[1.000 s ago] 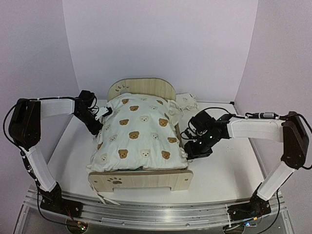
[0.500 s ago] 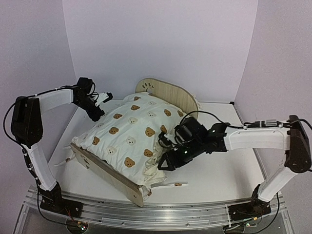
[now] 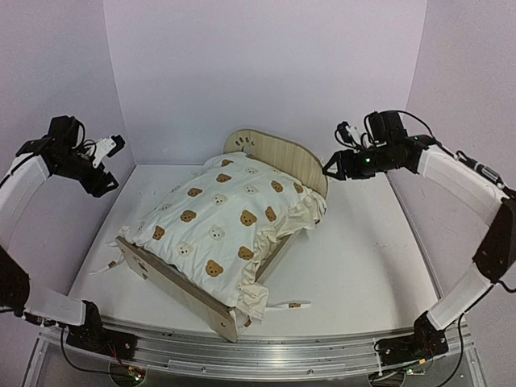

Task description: Set up the pet bed

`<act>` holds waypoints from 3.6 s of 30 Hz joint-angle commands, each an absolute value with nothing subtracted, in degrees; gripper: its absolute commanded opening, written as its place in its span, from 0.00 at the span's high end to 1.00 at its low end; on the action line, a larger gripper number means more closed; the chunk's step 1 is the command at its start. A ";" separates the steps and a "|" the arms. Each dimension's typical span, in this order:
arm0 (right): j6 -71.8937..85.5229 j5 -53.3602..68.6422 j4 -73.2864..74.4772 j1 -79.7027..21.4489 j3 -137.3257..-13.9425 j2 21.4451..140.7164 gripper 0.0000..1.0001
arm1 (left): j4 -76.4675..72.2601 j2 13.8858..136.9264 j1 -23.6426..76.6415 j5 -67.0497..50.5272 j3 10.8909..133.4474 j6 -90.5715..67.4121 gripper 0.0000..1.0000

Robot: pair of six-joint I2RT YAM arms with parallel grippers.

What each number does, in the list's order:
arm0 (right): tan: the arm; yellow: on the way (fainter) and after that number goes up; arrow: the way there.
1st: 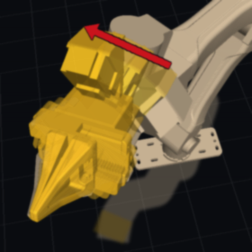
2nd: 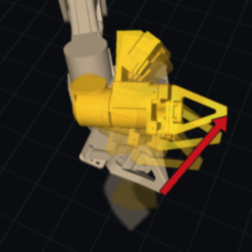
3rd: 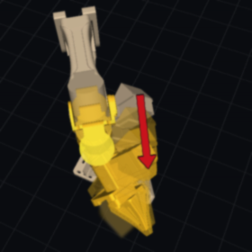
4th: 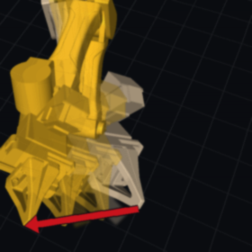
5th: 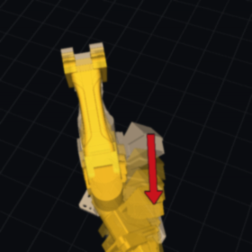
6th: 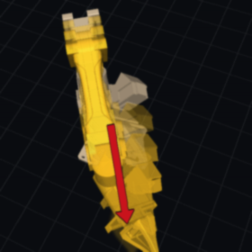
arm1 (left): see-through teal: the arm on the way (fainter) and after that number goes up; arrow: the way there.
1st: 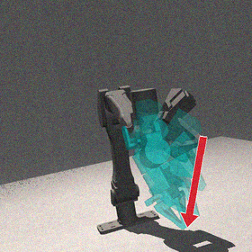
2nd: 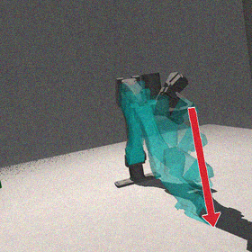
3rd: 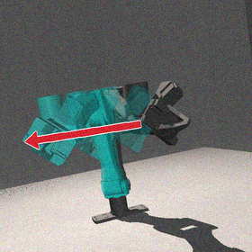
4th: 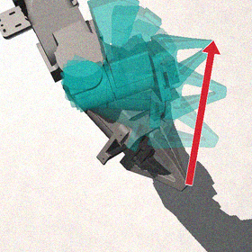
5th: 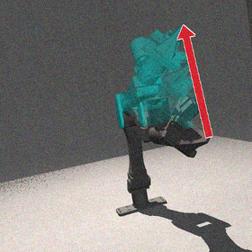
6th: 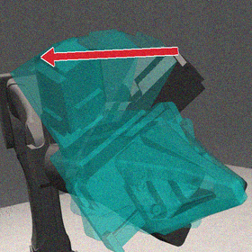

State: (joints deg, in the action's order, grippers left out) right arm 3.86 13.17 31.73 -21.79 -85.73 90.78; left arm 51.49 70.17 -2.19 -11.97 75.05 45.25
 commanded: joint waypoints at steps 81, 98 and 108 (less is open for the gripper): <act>26.68 -11.81 40.06 -53.73 -81.90 104.29 0.72 | 50.30 82.73 44.12 1.96 61.99 38.37 0.41; 23.09 -3.59 40.70 -48.21 -84.26 95.84 1.00 | 55.63 78.75 43.91 -1.44 65.26 38.57 0.55; 21.49 -0.44 40.76 -48.10 -89.03 94.66 1.00 | 58.31 79.43 43.94 -4.07 69.29 38.41 1.00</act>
